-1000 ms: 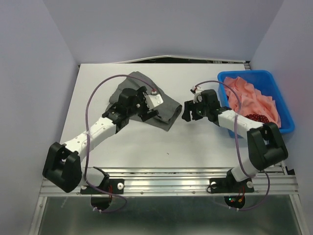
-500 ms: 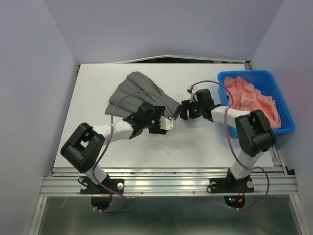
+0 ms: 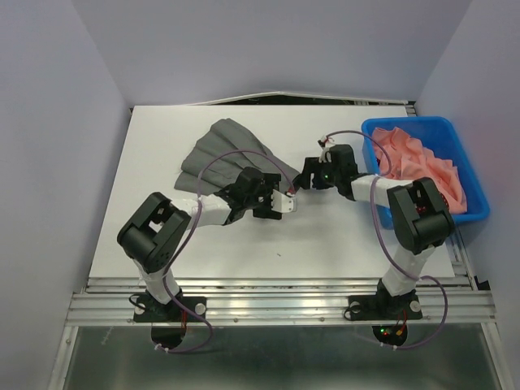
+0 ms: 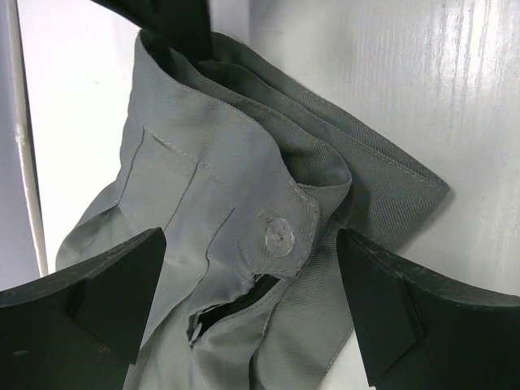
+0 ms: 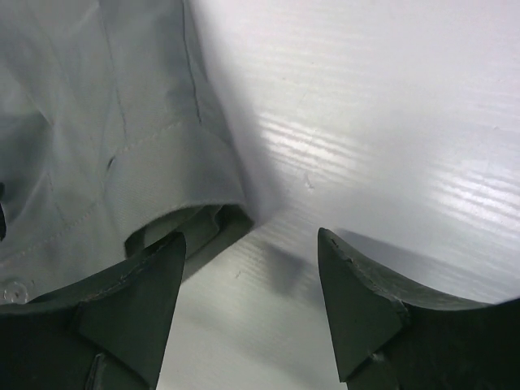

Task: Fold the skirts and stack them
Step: Fold the skirt

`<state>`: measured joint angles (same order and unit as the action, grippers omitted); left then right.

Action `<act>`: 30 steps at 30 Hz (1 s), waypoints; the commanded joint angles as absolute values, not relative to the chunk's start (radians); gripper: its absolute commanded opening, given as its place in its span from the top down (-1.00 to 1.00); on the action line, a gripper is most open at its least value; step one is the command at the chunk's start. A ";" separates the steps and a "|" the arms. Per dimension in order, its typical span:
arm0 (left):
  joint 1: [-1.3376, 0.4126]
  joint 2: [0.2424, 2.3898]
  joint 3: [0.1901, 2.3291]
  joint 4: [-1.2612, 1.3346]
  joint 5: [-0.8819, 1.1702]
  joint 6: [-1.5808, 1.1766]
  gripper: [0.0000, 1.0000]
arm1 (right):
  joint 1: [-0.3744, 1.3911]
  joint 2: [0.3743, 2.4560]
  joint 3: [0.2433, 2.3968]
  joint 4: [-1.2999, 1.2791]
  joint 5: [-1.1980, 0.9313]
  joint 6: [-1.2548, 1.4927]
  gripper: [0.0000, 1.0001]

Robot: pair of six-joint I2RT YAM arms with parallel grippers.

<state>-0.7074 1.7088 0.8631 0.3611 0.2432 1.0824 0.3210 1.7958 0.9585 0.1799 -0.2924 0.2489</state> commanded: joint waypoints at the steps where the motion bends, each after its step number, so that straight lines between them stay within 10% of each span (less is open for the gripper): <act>1: -0.715 1.716 0.893 0.411 0.258 1.071 -0.97 | 0.288 1.838 0.966 0.311 -0.285 0.362 -0.42; 30: -0.715 1.755 0.922 0.313 0.253 1.170 -0.97 | 0.215 1.931 1.017 0.143 -0.299 0.572 -0.34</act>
